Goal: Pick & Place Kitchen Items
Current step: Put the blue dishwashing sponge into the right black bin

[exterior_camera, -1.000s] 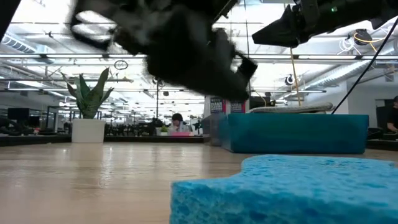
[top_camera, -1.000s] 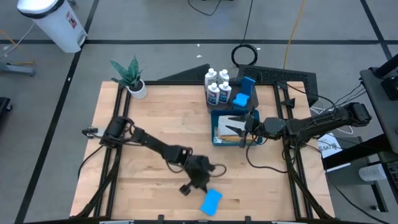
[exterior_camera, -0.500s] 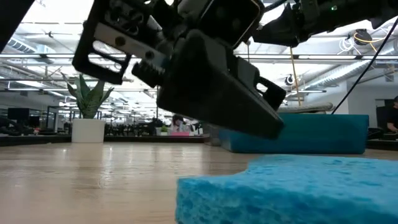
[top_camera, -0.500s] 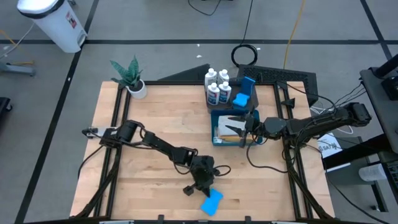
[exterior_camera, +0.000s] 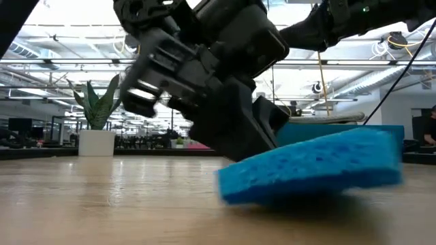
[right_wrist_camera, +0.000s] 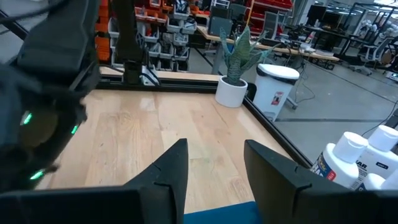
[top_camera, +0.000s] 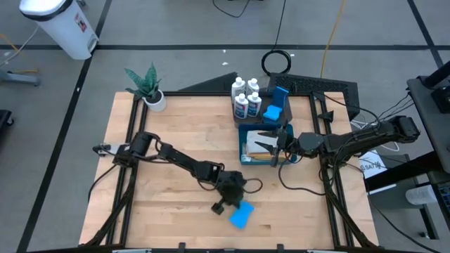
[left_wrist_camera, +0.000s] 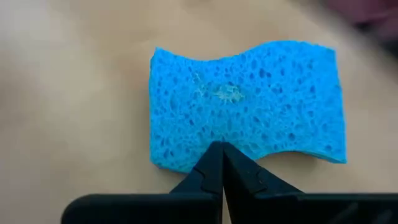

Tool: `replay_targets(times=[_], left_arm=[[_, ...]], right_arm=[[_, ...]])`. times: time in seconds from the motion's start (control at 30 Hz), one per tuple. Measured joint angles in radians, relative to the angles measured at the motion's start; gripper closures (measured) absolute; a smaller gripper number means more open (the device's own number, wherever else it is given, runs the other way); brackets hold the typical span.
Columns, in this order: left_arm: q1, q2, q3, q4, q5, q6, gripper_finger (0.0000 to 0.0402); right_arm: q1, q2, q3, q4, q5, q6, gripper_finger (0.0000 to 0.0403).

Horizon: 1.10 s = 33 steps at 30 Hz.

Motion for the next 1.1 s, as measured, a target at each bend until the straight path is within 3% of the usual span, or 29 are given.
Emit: replay_targets(times=[0.13, 0.23, 0.43, 0.6, 0.7, 0.83, 0.93, 1.1], left_arm=[[0.022, -0.069, 0.0, -0.117, -0.323, 0.032, 0.0393], [0.032, -0.13, -0.005, -0.203, -0.459, 0.039, 0.0394], [0.02, -0.247, -0.008, -0.346, -0.385, 0.016, 0.0391], [-0.009, -0.339, -0.06, -0.356, -0.312, 0.023, 0.0393], [-0.008, -0.412, -0.142, -0.301, -0.286, 0.0, 0.0398], [0.001, -0.532, -0.312, -0.085, -0.336, -0.056, 0.0388], [0.015, -0.611, -0.426, 0.036, -0.376, -0.103, 0.0387], [0.039, -0.722, -0.53, 0.066, -0.443, -0.213, 0.0398]], right_arm=[[0.0, 0.0, 0.0, -0.002, -0.002, 0.002, 0.0273], [0.013, 0.0, 0.0, -0.01, -0.004, 0.01, 0.0273], [0.097, 0.021, 0.0, -0.002, -0.095, 0.005, 0.0267], [0.192, 0.143, 0.031, 0.022, -0.111, 0.007, 0.0222], [0.221, 0.259, 0.115, -0.056, -0.164, 0.039, 0.0181], [0.223, 0.442, 0.275, -0.22, -0.249, 0.075, 0.0146], [0.22, 0.577, 0.377, -0.352, -0.266, 0.075, 0.0135], [0.196, 0.755, 0.523, -0.553, -0.309, 0.071, 0.0139]])
